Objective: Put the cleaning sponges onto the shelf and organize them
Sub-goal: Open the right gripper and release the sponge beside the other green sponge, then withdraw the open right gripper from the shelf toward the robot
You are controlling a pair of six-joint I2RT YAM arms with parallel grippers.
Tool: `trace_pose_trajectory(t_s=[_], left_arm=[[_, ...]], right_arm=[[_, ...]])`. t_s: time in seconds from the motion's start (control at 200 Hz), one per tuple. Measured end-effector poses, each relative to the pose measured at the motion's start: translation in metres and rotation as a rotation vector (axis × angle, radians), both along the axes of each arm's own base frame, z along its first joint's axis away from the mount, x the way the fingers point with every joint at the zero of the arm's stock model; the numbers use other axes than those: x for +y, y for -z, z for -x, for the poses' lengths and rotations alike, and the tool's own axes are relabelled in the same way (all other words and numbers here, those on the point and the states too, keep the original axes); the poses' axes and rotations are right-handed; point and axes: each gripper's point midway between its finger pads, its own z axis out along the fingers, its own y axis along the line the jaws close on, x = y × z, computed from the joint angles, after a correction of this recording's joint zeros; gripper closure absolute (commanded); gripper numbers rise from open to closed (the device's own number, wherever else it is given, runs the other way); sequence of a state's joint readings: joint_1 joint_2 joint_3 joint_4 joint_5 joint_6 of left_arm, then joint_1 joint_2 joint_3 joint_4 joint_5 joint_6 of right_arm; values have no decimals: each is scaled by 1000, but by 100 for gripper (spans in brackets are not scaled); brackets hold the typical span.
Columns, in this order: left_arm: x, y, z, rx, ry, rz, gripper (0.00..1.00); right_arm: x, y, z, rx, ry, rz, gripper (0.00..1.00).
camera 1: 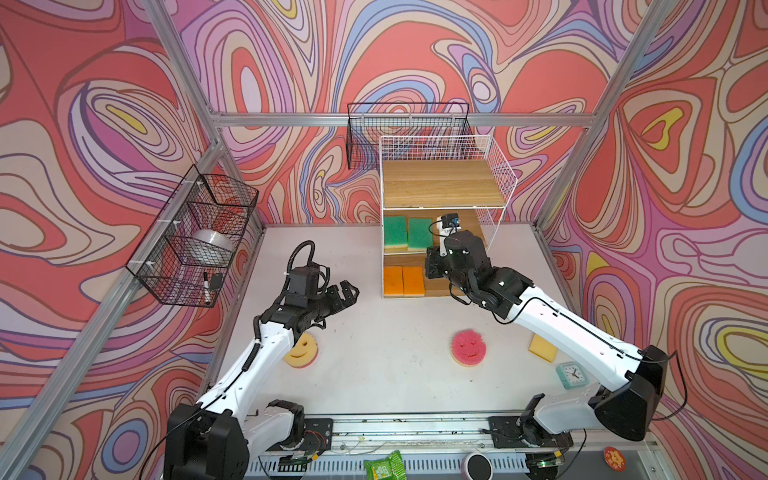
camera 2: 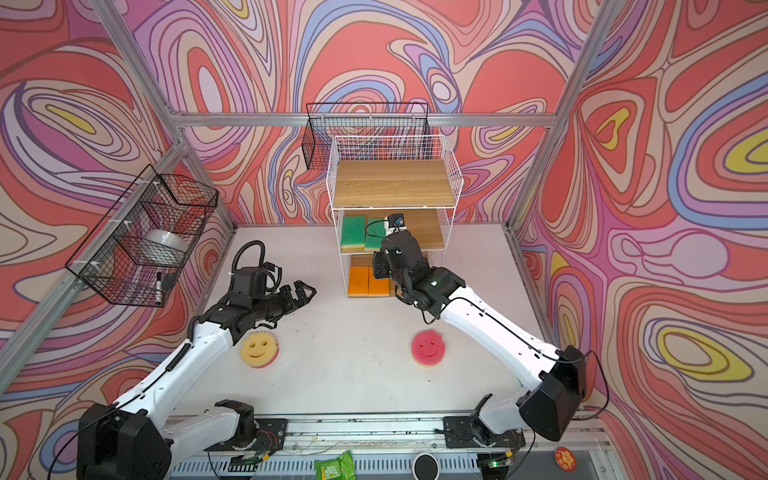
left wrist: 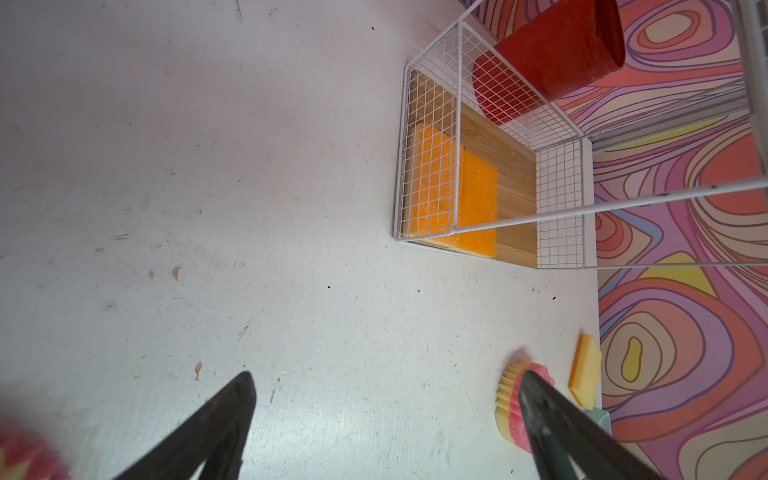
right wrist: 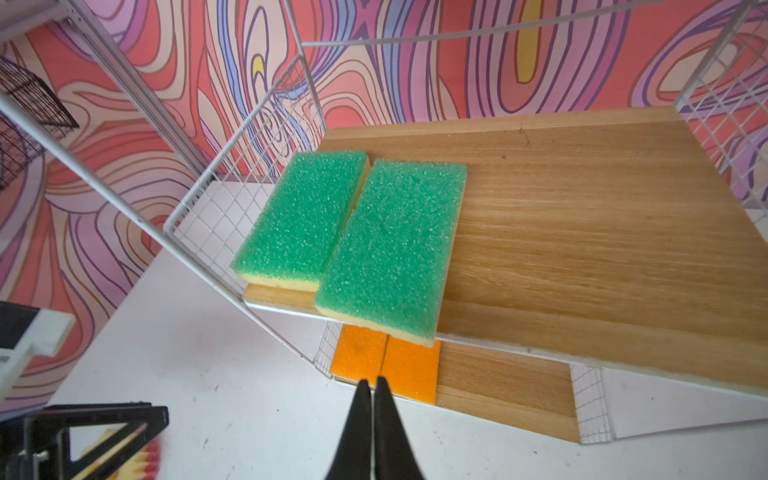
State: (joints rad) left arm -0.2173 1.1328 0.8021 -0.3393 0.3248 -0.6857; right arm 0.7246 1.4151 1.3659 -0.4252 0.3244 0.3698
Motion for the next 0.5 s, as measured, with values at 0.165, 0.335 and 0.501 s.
trace_pose_trajectory(t_s=[0.165,0.335,0.501], left_arm=[[0,0,0,0,0,0,0],[0,0,0,0,0,0,0],[0,0,0,0,0,0,0]], right_arm=[[-8,3,-7,18,42,-18,99],[-23,10,-22,39,80,-61,99],[-22,13,-26,54,72,-90,99]])
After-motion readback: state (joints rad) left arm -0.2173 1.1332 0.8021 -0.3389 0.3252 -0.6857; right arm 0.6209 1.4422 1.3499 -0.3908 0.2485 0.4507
